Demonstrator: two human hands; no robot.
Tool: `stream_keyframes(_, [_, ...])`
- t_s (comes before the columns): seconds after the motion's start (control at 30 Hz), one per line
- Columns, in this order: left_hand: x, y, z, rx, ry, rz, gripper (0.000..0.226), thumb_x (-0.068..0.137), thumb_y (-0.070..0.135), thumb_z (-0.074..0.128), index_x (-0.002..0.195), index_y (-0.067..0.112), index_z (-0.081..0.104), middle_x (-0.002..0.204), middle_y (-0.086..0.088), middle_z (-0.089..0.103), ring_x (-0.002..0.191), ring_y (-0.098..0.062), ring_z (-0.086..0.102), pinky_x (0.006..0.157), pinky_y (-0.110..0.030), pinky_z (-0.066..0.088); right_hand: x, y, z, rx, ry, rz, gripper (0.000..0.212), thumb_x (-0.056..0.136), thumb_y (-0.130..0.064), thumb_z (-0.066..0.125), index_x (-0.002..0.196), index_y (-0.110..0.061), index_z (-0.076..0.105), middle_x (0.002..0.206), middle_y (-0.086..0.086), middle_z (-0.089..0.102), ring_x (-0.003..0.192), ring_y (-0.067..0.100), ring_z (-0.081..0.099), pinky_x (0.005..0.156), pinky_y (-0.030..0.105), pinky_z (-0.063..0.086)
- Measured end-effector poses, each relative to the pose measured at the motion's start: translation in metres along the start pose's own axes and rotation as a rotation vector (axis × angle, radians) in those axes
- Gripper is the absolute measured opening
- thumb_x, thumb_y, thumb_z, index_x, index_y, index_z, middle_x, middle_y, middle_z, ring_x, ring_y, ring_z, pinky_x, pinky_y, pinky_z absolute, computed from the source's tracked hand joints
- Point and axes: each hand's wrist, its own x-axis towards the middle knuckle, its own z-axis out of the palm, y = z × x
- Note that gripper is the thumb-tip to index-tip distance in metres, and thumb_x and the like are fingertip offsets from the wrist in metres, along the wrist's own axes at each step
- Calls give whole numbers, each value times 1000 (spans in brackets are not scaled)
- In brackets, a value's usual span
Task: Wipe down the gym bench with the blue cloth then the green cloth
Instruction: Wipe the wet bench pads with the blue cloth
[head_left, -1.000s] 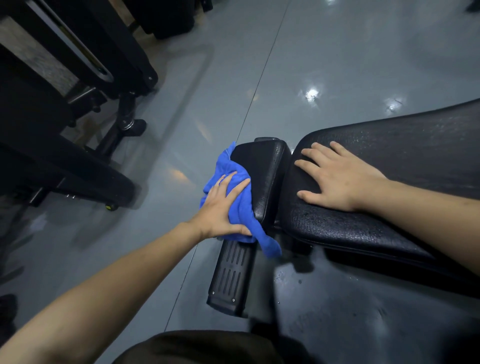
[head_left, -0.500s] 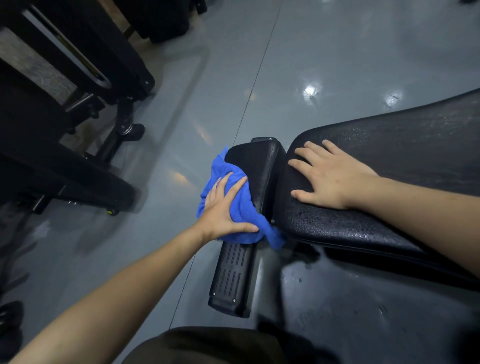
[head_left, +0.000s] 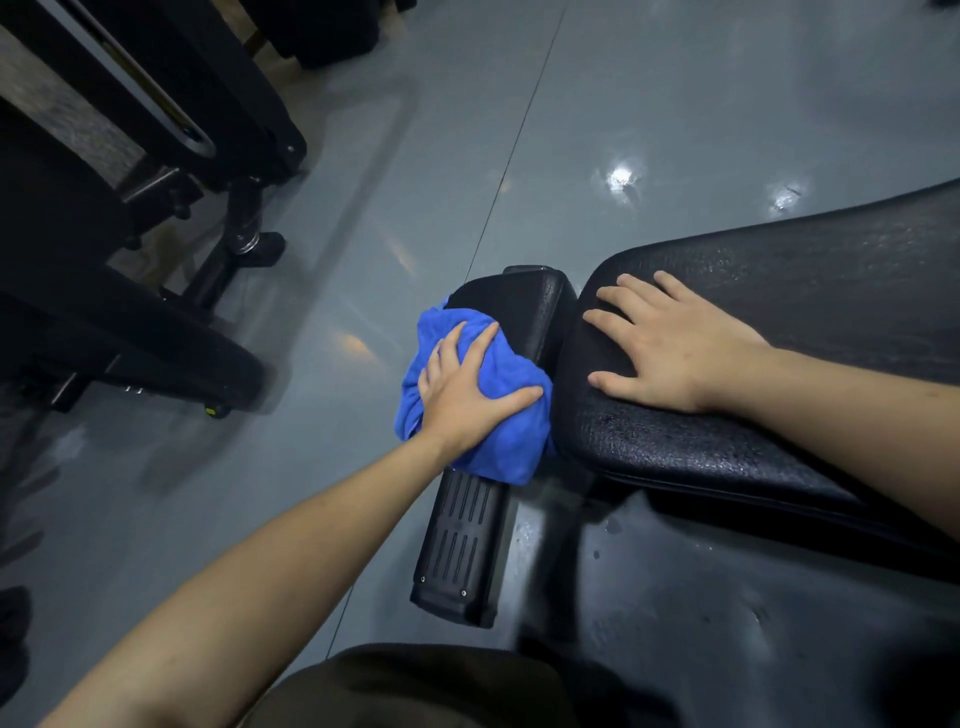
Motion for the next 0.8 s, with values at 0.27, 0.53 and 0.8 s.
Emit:
stream_keyframes(0.27, [47, -4, -10, -14, -12, -45, 95, 60, 91, 47, 147, 56, 31, 163, 9, 17, 151, -17, 14, 120, -50, 12, 0, -1, 0, 22, -11, 9, 93, 82, -76, 9, 157, -22, 23, 163, 6, 20, 152, 26, 8, 124, 48, 7])
stream_keyframes(0.53, [97, -9, -18, -108, -24, -163, 96, 61, 91, 52, 147, 53, 33, 158, 6, 23, 143, -27, 32, 118, -48, 29, 0, 0, 2, 20, 10, 2, 88, 88, -74, 17, 157, -20, 23, 162, 9, 21, 152, 28, 9, 123, 49, 8])
stream_keyframes(0.8, [130, 20, -7, -62, 6, -260, 82, 68, 92, 48, 138, 48, 43, 148, 2, 33, 136, -31, 34, 116, -50, 27, 0, -1, 2, 37, 17, 9, 91, 84, -74, 13, 156, -19, 26, 162, 10, 23, 152, 29, 11, 123, 49, 8])
